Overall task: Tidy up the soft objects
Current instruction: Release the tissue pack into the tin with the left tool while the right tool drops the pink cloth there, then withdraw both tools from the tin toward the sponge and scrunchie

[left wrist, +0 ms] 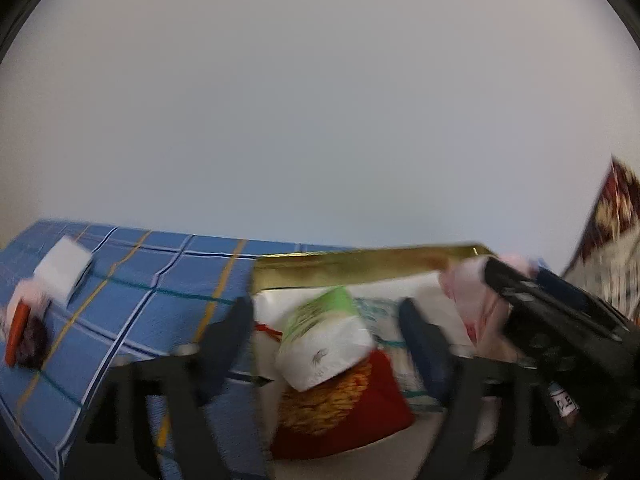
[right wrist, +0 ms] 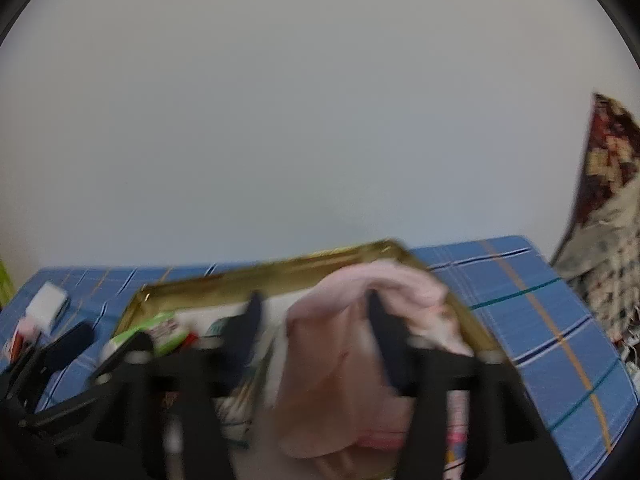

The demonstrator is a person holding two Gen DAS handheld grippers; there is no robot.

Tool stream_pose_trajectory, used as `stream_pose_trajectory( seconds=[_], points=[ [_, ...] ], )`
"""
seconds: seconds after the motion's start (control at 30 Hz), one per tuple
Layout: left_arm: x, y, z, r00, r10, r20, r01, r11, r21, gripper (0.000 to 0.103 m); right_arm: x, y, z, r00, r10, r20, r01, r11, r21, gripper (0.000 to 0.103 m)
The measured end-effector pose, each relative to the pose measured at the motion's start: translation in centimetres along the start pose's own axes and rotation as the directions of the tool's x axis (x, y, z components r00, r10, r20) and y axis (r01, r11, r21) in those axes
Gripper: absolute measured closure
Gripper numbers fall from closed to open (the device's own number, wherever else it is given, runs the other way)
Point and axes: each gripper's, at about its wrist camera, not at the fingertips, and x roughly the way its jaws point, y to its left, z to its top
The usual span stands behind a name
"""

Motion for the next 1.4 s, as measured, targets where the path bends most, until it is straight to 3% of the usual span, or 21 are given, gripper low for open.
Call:
stream_pose_trajectory(
  seconds=[0.03,0.1,0.23,0.4,0.57,0.77,1.0,1.1,1.4],
  points=[
    [-0.3,0.5,0.0,1.0,-0.003,0.011,0.003,1.0,-0.018,0.007,-0.8,-0.9,0.3,0.999,0.005,0.04,-0.006,0.999,0.031,0.011],
    [-0.8,1.1,-0.1,0.999,0.0,0.034,0.0,1.0,-0.026,0.007,-2.8,-3.0,0.7,0.99,-0.007,0.142,-0.009,0.994,0.11,0.002],
    [-1.4,1.1,-0.1,0.997,0.029,0.07,-0.03,1.0,0.008,0.007,-5.7,-6.7,1.1,0.961,-0.059,0.269,-0.006,0.973,0.233,0.0],
    [-2.7,1.3,-0.4,0.988,0.073,0.138,-0.082,0.995,0.057,0.007,-6.4,-9.4,1.3,0.937,-0.149,0.316,0.034,0.939,0.342,0.0],
    [-3.9,1.3,-0.3,0.981,0.081,0.177,-0.098,0.991,0.089,0.007,-5.9,-8.0,1.3,0.925,-0.176,0.335,0.081,0.956,0.281,0.0],
    [-4.4,1.8,-0.6,0.982,0.098,0.16,-0.115,0.988,0.103,0.007,-6.7,-5.6,-0.3,0.894,-0.199,0.402,0.126,0.971,0.201,0.0],
    [-5.7,2.1,-1.2,0.982,0.063,0.18,-0.085,0.99,0.116,0.007,-7.4,-4.1,-1.3,0.874,-0.229,0.429,0.167,0.97,0.177,0.0],
    [-6.0,2.6,-1.3,0.984,0.035,0.173,-0.056,0.992,0.115,0.007,-7.3,-3.3,-1.4,0.876,-0.228,0.425,0.18,0.972,0.149,0.0],
    [-6.6,5.2,-1.3,0.983,0.071,0.167,-0.087,0.992,0.096,0.007,-8.1,-1.4,-2.2,0.879,-0.227,0.418,0.189,0.973,0.13,0.0]
  ],
)
